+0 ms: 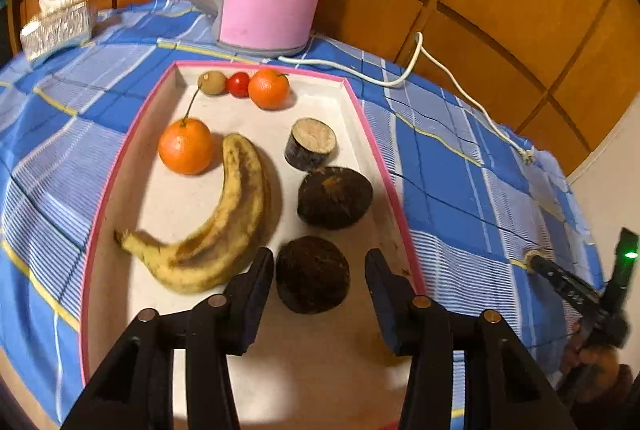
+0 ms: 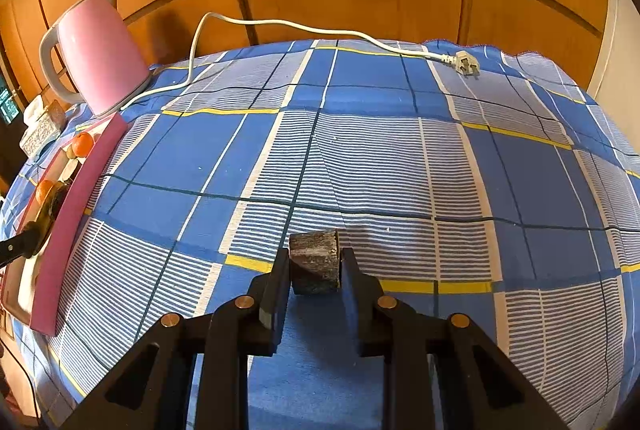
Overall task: Organize fruits
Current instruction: 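Carry the dark round cake into the tray with the left tool and open it, then carry the dark cylindrical slice into the tray with the right tool and open it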
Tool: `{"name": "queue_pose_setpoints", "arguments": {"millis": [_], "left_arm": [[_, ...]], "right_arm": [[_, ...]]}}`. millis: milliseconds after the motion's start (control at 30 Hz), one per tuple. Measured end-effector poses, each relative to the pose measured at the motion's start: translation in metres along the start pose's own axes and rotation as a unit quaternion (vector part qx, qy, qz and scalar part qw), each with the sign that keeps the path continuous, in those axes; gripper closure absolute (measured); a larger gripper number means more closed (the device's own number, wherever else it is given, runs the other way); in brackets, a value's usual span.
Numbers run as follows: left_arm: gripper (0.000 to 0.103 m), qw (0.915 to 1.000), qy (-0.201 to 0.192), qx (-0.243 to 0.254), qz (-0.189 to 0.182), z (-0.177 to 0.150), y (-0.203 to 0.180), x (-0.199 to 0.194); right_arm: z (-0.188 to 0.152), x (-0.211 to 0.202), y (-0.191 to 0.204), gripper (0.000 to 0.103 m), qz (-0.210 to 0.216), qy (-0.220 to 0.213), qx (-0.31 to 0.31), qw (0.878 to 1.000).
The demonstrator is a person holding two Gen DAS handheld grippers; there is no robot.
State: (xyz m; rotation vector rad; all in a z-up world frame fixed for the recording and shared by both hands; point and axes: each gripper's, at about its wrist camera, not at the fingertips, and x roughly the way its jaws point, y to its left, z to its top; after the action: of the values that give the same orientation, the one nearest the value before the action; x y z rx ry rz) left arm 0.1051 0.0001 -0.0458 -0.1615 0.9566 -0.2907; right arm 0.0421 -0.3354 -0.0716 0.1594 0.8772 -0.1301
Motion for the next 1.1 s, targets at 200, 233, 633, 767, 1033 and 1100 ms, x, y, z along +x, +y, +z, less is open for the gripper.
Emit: {"name": "queue_pose_setpoints", "arguments": {"millis": [200, 233, 633, 767, 1033, 1100], "left_arm": [[0.044, 0.9999, -0.005, 0.004, 0.009, -0.004, -0.001, -0.003], [0.044, 0.9998, -0.007, 0.003, 0.017, -0.005, -0.002, -0.005], [0.035, 0.9970, -0.044, -0.002, 0.064, -0.013, 0.000, -0.042], [0.032, 0.9964, -0.052, -0.001, 0.067, -0.015, -0.001, -0.049], [0.028, 0.9959, -0.057, -0.002, 0.070, -0.017, -0.001, -0.055], [0.027, 0.9960, -0.057, -0.004, 0.069, -0.018, 0.000, -0.056]], "right_arm": [[0.000, 0.000, 0.000, 0.079, -0.001, 0.000, 0.000, 1.000], [0.000, 0.000, 0.000, 0.079, -0.002, 0.000, 0.000, 1.000], [-0.004, 0.007, 0.002, 0.080, -0.008, 0.019, -0.001, 1.000], [-0.006, 0.006, 0.005, 0.080, -0.017, 0.014, -0.006, 1.000], [-0.002, 0.006, -0.004, 0.075, -0.002, 0.016, 0.017, 1.000], [0.000, 0.004, -0.005, 0.073, -0.005, 0.012, 0.016, 1.000]]}}
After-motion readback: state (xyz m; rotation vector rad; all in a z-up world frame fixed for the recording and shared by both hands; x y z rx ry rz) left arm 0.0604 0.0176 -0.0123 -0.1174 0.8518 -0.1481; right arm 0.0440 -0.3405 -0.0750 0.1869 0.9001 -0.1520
